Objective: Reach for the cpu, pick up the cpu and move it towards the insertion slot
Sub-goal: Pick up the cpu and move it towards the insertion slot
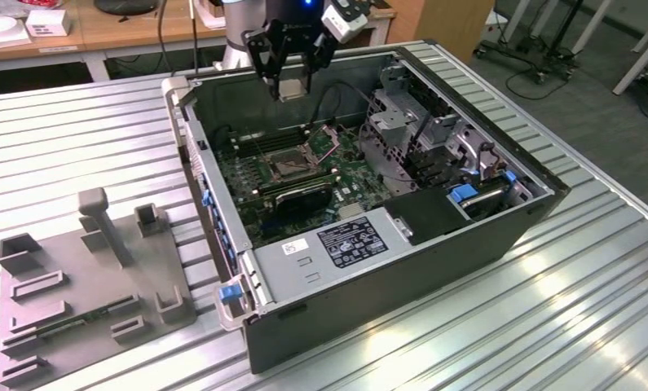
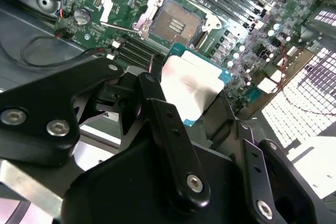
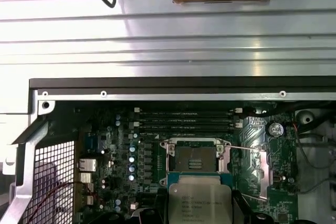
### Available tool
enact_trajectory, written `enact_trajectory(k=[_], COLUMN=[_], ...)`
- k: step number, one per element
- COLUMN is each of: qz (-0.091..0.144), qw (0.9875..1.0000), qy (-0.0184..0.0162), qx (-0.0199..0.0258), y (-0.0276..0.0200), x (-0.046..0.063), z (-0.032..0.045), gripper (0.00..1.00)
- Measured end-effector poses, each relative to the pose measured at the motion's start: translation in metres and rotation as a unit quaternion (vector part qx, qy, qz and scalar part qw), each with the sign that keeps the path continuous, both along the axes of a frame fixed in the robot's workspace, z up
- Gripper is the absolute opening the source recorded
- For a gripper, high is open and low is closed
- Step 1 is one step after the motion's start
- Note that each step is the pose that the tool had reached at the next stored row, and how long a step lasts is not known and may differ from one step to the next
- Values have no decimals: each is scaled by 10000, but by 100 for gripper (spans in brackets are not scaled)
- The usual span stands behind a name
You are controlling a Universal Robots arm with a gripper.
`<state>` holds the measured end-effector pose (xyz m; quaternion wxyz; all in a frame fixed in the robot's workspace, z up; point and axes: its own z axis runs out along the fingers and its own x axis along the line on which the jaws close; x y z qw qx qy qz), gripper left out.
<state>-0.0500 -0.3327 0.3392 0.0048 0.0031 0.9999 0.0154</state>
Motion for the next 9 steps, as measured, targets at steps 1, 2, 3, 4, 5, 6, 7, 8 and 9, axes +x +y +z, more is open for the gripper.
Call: enact_trajectory(k=[1, 2, 3, 4, 5, 6, 7, 8, 9], qz=[0, 0, 0, 0, 0, 0, 0, 0, 0], qw=[10000, 10000, 10000, 10000, 10000, 10000, 10000, 10000, 10000], qy=[0, 0, 1, 0, 1, 0, 0, 0, 0], qx=[-31, -36, -37, -37, -38, -37, -36, -37, -37], y=[8, 11, 11, 11, 11, 11, 11, 11, 11], x=[0, 0, 0, 0, 0, 0, 0, 0, 0], z=[-4, -6, -7, -7, -7, -9, -10, -10, -10], gripper=[55, 55, 55, 55, 55, 55, 55, 55, 55])
